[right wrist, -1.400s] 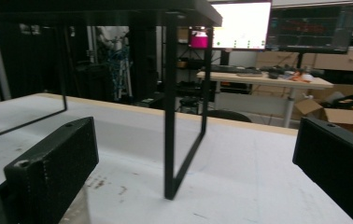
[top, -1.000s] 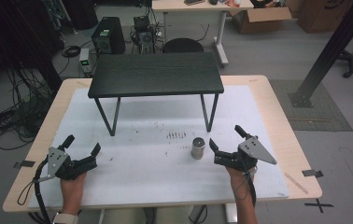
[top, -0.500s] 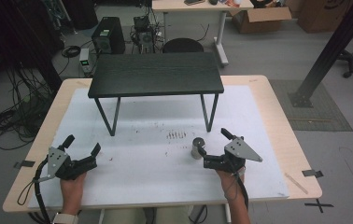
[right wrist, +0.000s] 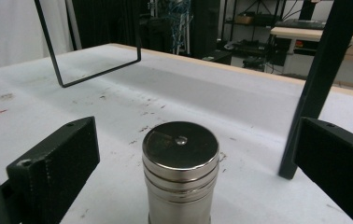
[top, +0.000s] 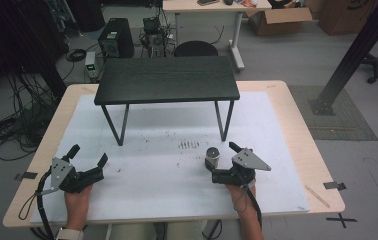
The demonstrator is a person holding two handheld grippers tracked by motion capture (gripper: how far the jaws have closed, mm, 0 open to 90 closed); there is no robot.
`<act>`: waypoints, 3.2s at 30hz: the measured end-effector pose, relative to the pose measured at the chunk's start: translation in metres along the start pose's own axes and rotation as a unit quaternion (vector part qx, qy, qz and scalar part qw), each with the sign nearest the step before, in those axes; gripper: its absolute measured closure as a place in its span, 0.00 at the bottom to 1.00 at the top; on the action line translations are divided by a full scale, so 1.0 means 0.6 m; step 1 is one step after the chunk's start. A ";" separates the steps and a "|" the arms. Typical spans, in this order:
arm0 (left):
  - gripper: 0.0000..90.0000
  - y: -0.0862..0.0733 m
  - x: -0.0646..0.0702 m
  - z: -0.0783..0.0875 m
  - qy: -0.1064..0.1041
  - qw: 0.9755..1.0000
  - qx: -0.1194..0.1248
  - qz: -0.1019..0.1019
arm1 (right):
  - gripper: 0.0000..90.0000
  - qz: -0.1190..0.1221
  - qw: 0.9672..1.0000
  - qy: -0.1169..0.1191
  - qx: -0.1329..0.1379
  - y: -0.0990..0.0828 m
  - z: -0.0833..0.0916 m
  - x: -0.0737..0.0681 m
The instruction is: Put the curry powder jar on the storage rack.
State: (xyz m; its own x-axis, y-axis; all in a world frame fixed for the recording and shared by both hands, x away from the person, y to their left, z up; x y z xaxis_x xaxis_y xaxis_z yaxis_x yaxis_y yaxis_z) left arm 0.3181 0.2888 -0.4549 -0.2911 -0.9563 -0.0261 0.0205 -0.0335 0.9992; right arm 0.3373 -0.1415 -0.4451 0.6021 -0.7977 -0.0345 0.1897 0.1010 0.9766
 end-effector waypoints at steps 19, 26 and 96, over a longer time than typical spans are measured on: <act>0.00 0.000 0.000 0.000 0.000 1.000 0.000 0.000 | 0.01 -0.011 0.999 0.013 -0.036 -0.019 -0.030 -0.008; 0.00 0.000 0.000 0.000 0.000 1.000 0.001 0.000 | 0.04 -0.019 0.999 0.016 -0.040 -0.020 -0.032 -0.005; 0.00 0.000 0.000 0.000 0.000 1.000 0.001 0.000 | 0.54 -0.019 0.998 0.053 -0.006 0.074 -0.019 -0.009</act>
State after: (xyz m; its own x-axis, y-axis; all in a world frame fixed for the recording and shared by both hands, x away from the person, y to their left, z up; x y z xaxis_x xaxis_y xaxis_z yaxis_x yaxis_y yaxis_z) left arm 0.3179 0.2891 -0.4549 -0.2904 -0.9565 -0.0264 0.0192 -0.0334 0.9993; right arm 0.3512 -0.1262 -0.4039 0.6726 -0.7341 -0.0935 0.2228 0.0803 0.9716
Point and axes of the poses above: each handheld gripper's, and its own axes: z roughly backward along the jaws, y roughly out of its top, x roughly to its right, the point moved 5 cm from there along -z, roughly forward along the jaws, and after that the axes turned 2 degrees about -z, right-handed, at the moved point
